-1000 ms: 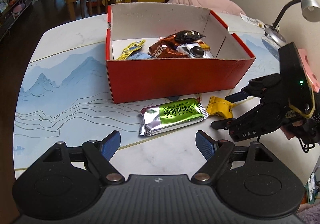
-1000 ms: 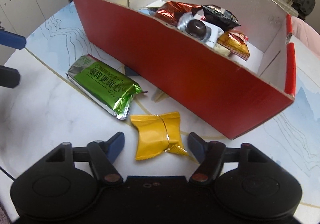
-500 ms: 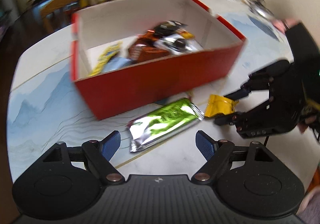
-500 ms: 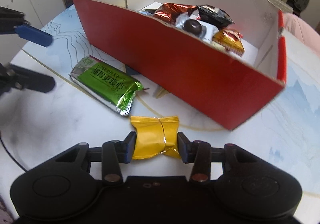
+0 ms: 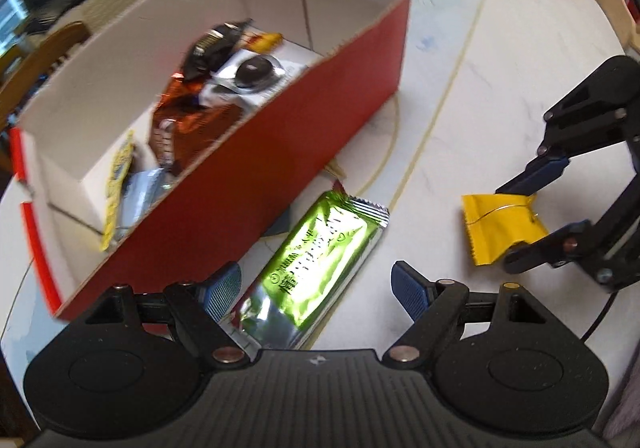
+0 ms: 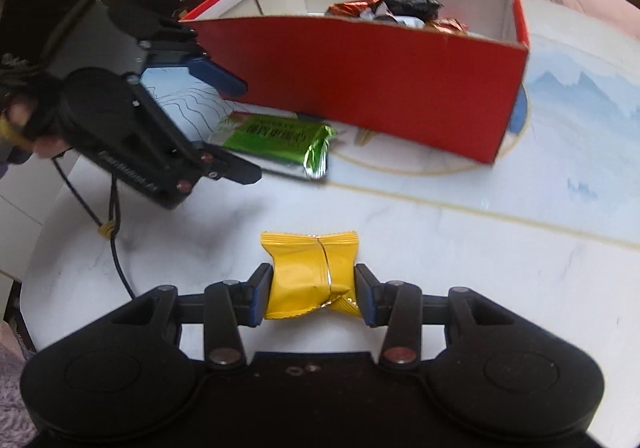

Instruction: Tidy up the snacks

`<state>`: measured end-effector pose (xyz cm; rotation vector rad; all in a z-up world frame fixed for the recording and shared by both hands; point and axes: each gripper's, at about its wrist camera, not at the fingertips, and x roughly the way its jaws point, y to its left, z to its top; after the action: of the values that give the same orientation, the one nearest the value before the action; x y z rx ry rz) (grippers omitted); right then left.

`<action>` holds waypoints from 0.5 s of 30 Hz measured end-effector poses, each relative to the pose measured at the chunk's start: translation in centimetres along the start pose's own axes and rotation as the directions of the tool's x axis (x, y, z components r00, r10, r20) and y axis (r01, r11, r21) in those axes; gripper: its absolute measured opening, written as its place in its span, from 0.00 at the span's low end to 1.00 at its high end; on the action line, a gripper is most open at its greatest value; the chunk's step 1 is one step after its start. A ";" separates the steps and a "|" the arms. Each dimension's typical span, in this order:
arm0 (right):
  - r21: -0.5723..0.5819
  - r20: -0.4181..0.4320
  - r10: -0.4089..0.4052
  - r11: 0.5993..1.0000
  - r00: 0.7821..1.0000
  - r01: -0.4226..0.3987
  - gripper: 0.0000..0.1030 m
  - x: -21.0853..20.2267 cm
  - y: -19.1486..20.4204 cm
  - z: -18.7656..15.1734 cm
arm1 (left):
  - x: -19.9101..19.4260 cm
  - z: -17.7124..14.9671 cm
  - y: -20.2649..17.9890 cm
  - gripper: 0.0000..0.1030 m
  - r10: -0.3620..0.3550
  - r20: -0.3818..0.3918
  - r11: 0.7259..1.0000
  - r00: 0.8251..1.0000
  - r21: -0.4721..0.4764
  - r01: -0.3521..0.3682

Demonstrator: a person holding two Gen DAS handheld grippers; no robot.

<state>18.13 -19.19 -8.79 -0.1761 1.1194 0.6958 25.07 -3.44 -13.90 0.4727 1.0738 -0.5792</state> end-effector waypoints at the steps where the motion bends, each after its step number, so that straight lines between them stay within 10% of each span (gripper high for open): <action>1: 0.015 0.002 0.004 1.000 1.000 -0.004 0.42 0.0 0.0 -0.2 | 0.3 0.1 0.0 0.80 -0.007 -0.009 1.000 1.000 0.007 0.007; 15: 0.144 0.050 -0.005 0.990 0.999 -0.003 0.42 -1.1 -1.6 -1.4 | 1.0 -0.6 -1.1 0.80 -0.116 -0.029 0.989 0.993 -0.098 0.113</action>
<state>17.78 -21.56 -8.83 -0.0359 1.1165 0.6127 24.32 -4.14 -15.09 0.3396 1.1616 -0.6190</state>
